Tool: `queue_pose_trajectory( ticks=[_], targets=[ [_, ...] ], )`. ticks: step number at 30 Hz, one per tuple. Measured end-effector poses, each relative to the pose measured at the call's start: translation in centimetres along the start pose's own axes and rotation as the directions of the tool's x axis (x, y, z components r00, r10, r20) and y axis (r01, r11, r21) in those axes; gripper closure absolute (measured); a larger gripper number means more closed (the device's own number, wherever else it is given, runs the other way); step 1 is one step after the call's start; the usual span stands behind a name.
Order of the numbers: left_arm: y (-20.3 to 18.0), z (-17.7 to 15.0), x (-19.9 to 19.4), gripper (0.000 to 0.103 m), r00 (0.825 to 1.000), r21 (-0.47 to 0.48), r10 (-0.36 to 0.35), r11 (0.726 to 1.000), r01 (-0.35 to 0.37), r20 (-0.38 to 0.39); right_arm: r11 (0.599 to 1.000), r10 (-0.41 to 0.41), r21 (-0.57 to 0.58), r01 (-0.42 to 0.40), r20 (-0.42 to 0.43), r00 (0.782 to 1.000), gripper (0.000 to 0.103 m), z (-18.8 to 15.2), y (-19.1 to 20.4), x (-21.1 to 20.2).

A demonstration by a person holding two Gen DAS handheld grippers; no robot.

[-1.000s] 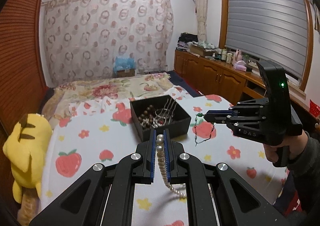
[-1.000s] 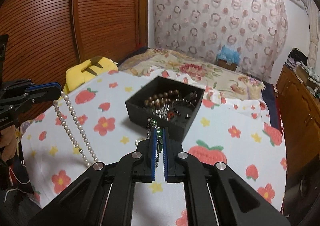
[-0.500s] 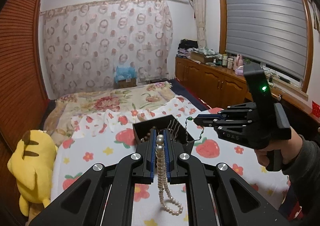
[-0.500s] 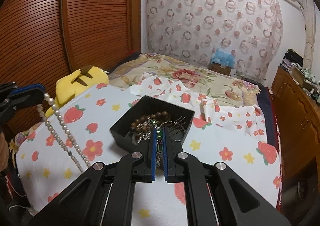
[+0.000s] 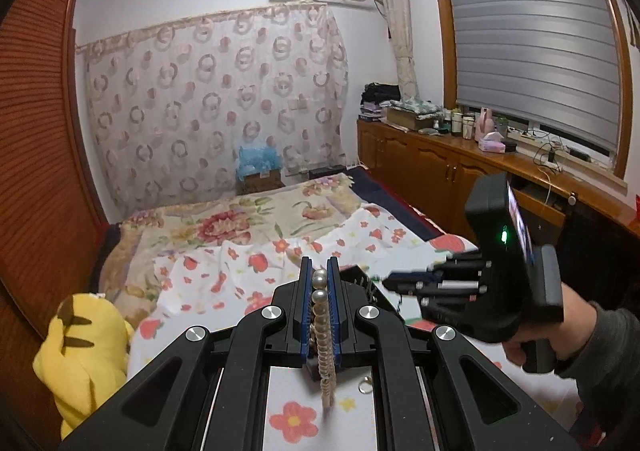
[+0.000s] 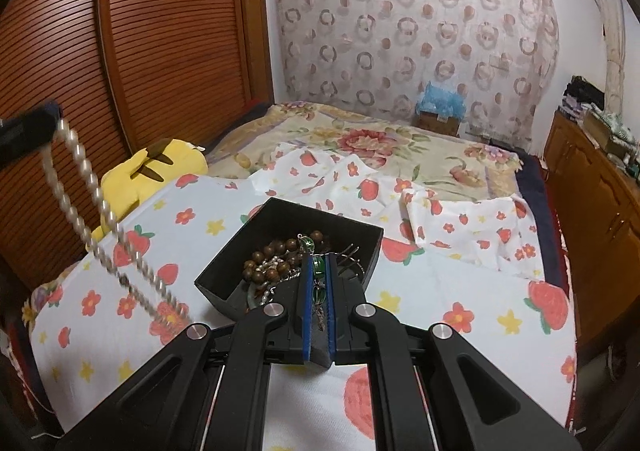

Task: Organize jewelry
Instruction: 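Lower the pearls and green chain into the box and open both tools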

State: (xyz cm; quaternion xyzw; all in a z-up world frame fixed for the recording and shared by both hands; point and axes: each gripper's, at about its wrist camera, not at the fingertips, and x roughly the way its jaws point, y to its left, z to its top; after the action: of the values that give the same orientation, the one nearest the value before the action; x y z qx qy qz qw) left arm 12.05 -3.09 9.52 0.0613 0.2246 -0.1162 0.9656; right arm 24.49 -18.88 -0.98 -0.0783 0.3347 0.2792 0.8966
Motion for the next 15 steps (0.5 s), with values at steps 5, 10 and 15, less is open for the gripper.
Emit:
queue_pose_trajectory(
  ticks=[5, 10, 15],
  targets=[
    [0.3, 1.7, 0.7, 0.096, 1.0, -0.009, 0.004, 1.0, -0.004, 0.0, 1.0, 0.007, 0.01, -0.007, -0.014, 1.0, 0.096, -0.4, 0.0, 1.0],
    [0.5, 3.6, 1.4, 0.096, 1.0, -0.013, 0.013, 1.0, -0.013, 0.009, 1.0, 0.019, 0.014, -0.019, -0.025, 1.0, 0.096, -0.9, 0.2, 1.9],
    [-0.3, 5.4, 1.6, 0.096, 0.999, 0.01, 0.037, 0.999, -0.037, 0.032, 0.999, 0.032, 0.018, -0.031, -0.038, 0.999, 0.096, -1.6, 0.2, 2.5]
  ],
)
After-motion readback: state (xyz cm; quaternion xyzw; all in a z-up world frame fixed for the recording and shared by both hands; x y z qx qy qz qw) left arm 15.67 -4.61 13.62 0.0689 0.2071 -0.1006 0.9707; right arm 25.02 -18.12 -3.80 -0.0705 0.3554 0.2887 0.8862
